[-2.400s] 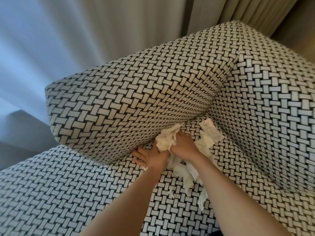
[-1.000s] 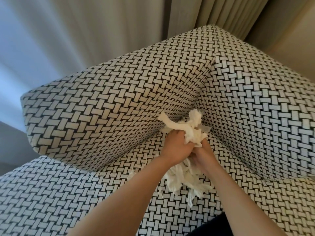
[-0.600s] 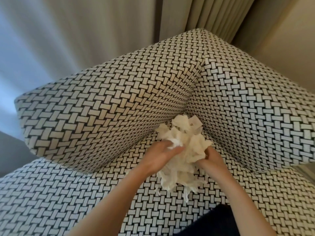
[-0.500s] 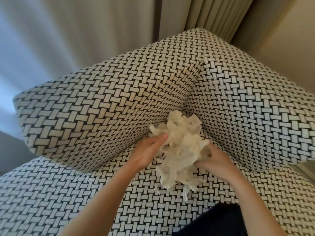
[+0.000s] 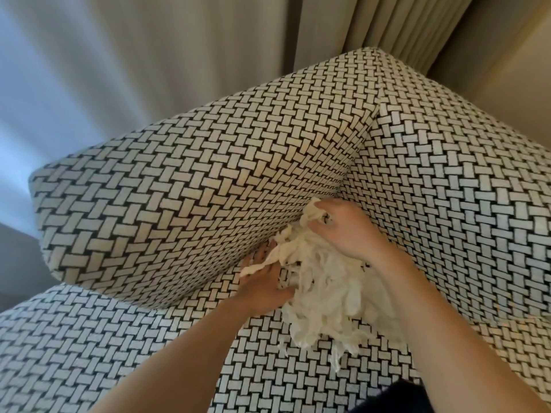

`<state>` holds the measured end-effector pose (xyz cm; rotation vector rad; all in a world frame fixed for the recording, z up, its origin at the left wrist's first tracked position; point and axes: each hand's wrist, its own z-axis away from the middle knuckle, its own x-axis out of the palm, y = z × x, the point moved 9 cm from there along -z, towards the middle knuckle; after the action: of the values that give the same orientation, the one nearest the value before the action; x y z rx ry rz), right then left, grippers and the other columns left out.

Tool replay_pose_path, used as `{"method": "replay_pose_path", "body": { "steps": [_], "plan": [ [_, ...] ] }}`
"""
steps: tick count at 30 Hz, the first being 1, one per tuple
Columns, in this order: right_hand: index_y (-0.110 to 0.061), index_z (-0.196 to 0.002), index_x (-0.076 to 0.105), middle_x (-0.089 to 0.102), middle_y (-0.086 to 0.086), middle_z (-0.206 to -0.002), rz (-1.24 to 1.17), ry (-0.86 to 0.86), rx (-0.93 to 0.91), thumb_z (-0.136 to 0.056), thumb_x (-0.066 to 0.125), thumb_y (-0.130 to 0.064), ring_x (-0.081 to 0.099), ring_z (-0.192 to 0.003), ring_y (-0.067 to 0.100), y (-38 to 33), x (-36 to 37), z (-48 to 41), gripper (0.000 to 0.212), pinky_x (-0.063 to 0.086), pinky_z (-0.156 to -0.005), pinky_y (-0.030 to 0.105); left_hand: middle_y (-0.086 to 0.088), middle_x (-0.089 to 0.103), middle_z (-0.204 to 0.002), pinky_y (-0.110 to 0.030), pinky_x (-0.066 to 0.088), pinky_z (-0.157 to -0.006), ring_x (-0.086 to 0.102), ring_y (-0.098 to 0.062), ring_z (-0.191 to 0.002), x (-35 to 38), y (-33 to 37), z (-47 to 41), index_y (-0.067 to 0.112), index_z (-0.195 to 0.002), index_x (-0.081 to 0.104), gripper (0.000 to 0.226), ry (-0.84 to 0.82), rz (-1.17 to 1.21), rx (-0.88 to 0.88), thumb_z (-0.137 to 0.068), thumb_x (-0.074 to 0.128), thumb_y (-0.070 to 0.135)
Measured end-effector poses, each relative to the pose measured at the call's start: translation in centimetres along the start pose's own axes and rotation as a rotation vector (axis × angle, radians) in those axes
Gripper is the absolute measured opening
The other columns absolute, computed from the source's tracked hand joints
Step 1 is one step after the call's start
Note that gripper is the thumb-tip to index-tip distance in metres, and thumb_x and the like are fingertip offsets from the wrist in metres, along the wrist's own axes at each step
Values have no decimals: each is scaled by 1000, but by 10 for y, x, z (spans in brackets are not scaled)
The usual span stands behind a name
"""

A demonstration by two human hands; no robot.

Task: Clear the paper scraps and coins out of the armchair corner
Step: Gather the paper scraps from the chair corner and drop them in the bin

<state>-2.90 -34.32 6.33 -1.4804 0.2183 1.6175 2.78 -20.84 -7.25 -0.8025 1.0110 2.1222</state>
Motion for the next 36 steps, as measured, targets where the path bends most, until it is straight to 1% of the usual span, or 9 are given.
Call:
{"method": "replay_pose_path", "body": {
  "steps": [3,6,9,12,14,18,23,31,36],
  "plan": [
    [-9,-139,41,36,10,-148,20,-99,82,-88,47,-55,32,-135,29,10,46,-32,68,34,-107,46,4,-23,-155,-43,-14,-114,-20,-20,-143,2,1,-3,26,-147,-19,85,-29,-13,2,-91,37,58],
    [-14,-145,32,21,9,-155,60,-167,243,-87,45,-57,17,-142,31,28,75,-47,74,20,-114,49,10,-39,-145,-39,-26,-106,-33,-15,-136,2,2,-6,29,-139,-32,91,19,-54,54,-90,39,57],
    [-18,-149,24,14,7,-157,105,-138,308,-85,45,-61,8,-144,31,31,86,-55,80,7,-115,52,15,-44,-136,-38,-26,-106,-34,-14,-136,4,1,-9,35,-125,-42,94,38,-51,80,-82,38,63],
    [-20,-145,33,17,7,-156,112,-78,344,-81,46,-66,9,-143,31,29,90,-63,80,2,-115,53,13,-42,-139,-40,-25,-108,-34,-16,-136,6,-1,-10,33,-127,-40,96,28,-68,77,-86,43,57],
    [-19,-140,42,17,7,-155,97,-57,333,-81,48,-64,8,-142,32,27,92,-64,75,0,-115,54,10,-39,-144,-40,-26,-107,-34,-17,-137,7,-2,-9,31,-130,-39,96,18,-68,71,-88,44,54],
    [-22,-138,46,23,3,-153,43,14,251,-85,44,-60,8,-143,27,25,90,-58,65,-6,-115,50,15,-41,-137,-37,-28,-104,-32,-16,-137,7,-1,-10,40,-114,-45,92,34,-68,89,-84,39,60],
    [-26,-128,56,31,1,-150,-48,-17,226,-94,37,-37,11,-143,23,32,90,-57,41,-4,-117,45,17,-41,-136,-35,-29,-102,-32,-14,-136,7,-1,-12,39,-116,-45,94,50,-66,97,-78,37,65],
    [-24,-124,57,38,4,-143,40,92,229,-89,50,-39,14,-142,24,27,96,-56,39,-2,-117,47,14,-42,-135,-35,-28,-103,-33,-10,-133,9,-3,-14,32,-124,-40,96,39,-65,98,-70,31,66],
    [-27,-122,58,41,3,-139,40,114,218,-88,54,-38,19,-140,24,28,95,-57,36,-1,-117,46,13,-44,-135,-38,-26,-108,-37,-8,-130,7,-1,-10,37,-115,-47,95,49,-32,110,-69,33,61]
  ]
}}
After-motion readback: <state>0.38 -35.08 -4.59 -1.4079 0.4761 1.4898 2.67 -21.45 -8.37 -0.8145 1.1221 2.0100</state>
